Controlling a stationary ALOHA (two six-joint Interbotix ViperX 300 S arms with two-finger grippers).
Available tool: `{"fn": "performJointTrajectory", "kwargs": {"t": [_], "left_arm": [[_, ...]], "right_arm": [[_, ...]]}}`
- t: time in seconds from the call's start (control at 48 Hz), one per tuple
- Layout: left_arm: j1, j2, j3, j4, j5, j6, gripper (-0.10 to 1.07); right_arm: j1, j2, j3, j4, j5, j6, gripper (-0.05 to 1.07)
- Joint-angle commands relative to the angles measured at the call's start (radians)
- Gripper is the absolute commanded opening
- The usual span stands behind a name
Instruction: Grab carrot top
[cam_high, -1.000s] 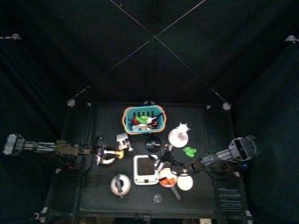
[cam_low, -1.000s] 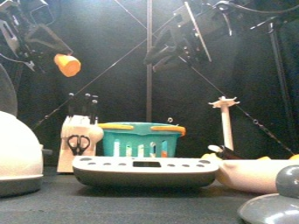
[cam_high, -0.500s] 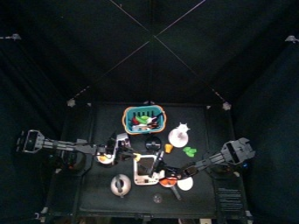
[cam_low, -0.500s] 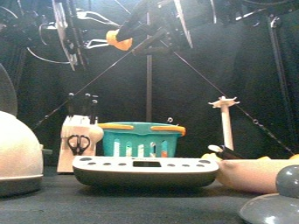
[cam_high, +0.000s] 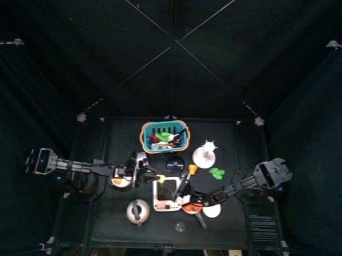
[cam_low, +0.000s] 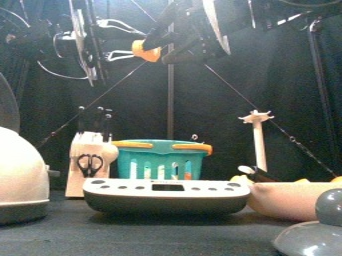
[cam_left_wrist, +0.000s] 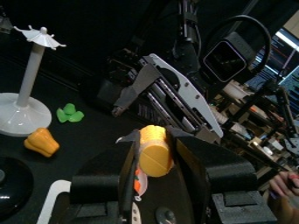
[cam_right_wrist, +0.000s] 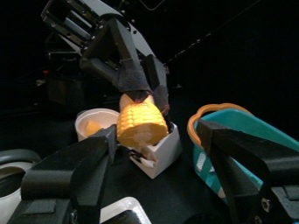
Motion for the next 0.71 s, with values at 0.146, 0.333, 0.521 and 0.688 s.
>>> {"fn": "performJointTrajectory", "kwargs": {"t": [0.146,0.333,0.521,0.688], "left_arm": [[-0.003,-0.002,-0.035,0.003,-0.009,0.003,0.7],[-0.002,0.002,-0.034,0.0,-0.009,0.002,0.7],[0.003,0.002,-0.034,0.0,-0.009,0.002,0.7],[0.017,0.0,-0.034,0.017,-0.009,0.005,0.72]], "right_arm": [[-0.006,-0.034,-0.035,-0.006,0.028,0.005,1.0],[-0.005,-0.009,-0.054,-0.02,0.005,0.005,0.89],[-0.008,0.0,-0.052,-0.017,-0.051,0.005,0.74],[-0.005,0.0,-0.04,0.009,-0.057,0.005,0.74]]}}
